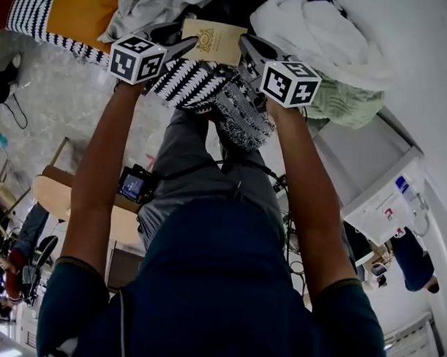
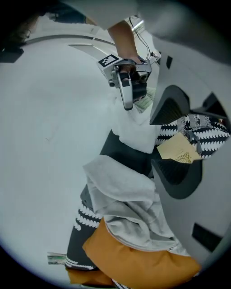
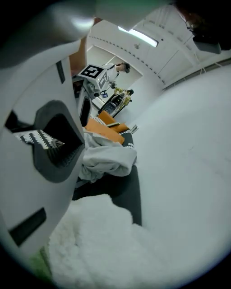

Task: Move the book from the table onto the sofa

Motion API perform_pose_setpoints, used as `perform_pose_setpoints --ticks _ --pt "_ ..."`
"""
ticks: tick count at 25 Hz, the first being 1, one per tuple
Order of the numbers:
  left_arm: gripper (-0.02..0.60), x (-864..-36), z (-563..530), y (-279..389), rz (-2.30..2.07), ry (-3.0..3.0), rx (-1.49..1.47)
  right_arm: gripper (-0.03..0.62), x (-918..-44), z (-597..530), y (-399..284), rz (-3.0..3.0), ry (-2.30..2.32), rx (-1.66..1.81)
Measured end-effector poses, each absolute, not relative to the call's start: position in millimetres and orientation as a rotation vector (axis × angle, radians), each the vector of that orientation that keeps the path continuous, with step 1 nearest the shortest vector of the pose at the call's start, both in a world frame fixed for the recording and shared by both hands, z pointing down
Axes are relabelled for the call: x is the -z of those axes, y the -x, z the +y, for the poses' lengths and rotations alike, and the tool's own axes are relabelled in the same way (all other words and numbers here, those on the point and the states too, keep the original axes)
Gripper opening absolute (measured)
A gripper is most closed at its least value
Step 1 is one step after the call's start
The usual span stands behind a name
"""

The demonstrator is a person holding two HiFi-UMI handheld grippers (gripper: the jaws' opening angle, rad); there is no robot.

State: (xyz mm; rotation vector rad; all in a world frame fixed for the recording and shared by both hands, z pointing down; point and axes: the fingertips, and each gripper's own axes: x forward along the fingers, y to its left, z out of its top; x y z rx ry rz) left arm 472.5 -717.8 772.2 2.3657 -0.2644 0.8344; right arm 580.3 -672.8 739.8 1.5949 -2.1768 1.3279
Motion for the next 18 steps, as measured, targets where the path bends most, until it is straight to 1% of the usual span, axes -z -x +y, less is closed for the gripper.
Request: perform_pose_setpoints --ticks 11,18 --pt "0.229 -653.8 -689.6 -481.1 -0.280 -2.537 -0.714 0.014 -599.7 -662.9 -583.3 -2.438 -1.557 -0.962" --pt "0.229 -587.7 -653.8 -482.8 -0.299 -2.580 -0.640 0.014 -532.7 -613.0 -591.2 -2.476 -1.563 -0.849"
